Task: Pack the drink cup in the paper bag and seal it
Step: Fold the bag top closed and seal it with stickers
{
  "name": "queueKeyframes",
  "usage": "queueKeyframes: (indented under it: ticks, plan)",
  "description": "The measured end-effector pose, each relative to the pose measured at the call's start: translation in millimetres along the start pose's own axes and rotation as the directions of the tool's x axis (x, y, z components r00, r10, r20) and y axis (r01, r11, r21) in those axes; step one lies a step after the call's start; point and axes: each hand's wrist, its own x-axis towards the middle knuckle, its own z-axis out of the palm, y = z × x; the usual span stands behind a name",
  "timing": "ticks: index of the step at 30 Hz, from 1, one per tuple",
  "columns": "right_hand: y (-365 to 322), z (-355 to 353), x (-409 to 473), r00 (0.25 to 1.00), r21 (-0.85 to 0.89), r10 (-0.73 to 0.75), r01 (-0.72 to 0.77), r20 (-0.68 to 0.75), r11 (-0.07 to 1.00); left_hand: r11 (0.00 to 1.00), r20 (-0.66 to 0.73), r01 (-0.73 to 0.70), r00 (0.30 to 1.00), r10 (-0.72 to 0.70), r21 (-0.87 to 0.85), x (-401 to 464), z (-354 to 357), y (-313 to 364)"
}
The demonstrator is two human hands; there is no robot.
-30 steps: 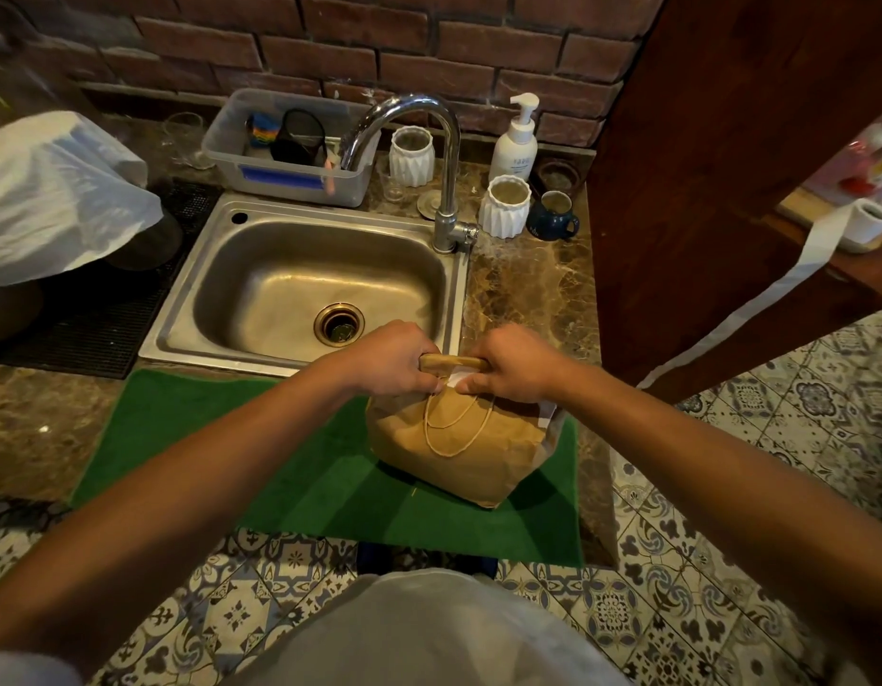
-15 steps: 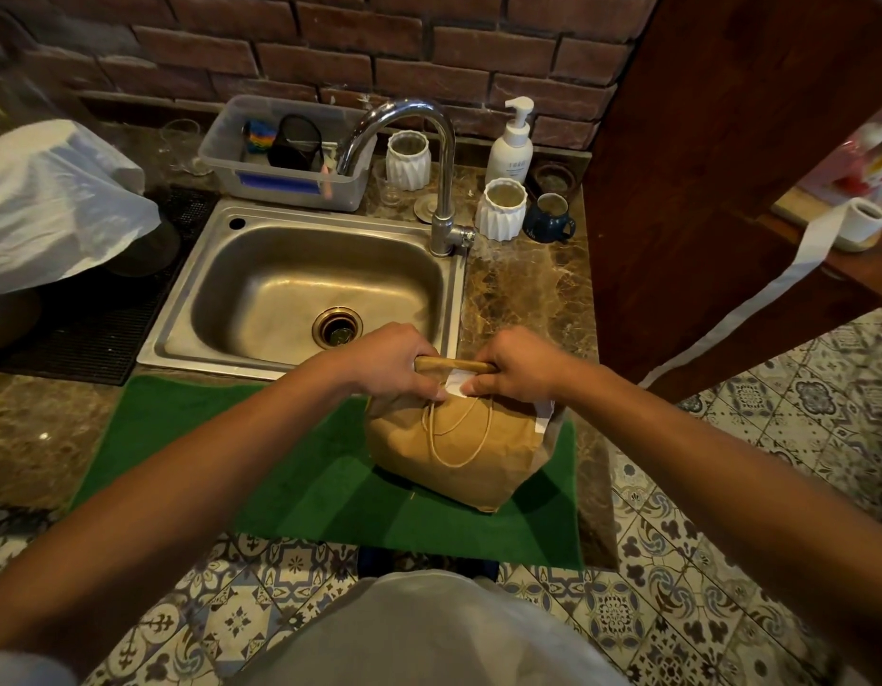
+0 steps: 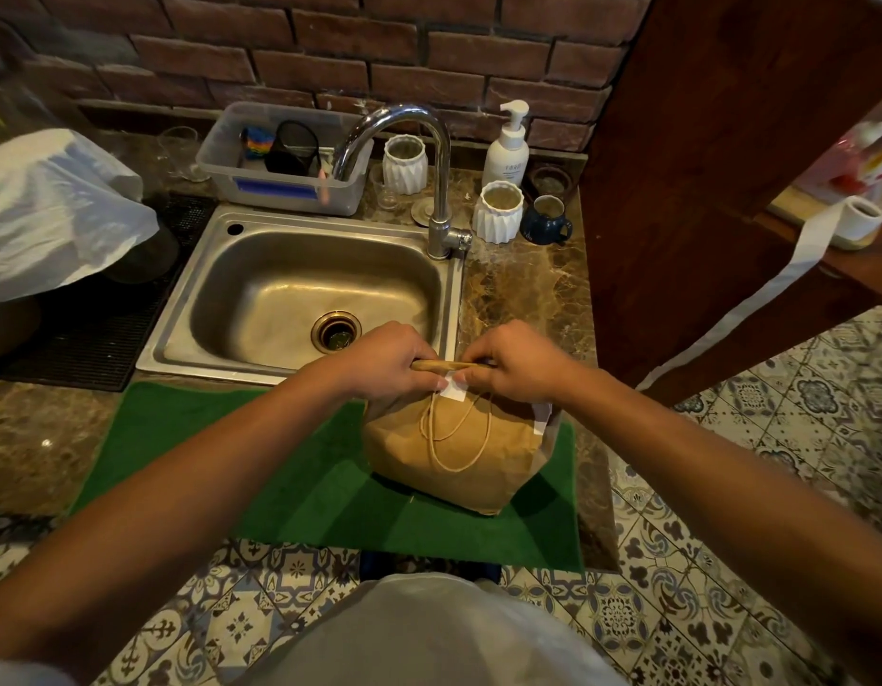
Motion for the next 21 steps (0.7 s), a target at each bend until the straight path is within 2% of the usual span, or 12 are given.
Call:
queueKeyframes:
  ticks: [9,15,18,21]
  plan:
    - [-5.7,-1.4,1.6,0.99,-0.092,-0.089,0.08,-0.108,0.993,0.999,-0.014,0.016,1.0,-0.017,-0.037,2.6,3.5,2.6]
    - [0.5,-0.7,-4.6,0.999,-0.008,-0.027,0.026,-0.038,1.0,0.999,0.025,0.037,0.999,-0.037,-0.017,4.4,4.5,8.2]
    - [6.9,-5.7,-6.6,1.0,-0.033,0.019,-0.019,0.005,0.999,0.998,0.031,0.051,0.998,-0.05,-0.027,5.3,1.1,11.3]
    - [13.2,-5.5,-11.9,0.999,-0.065,0.036,-0.038,-0.024,0.997,0.999,0.055,0.048,0.997,-0.047,-0.005,5.8,-2.2,15.0]
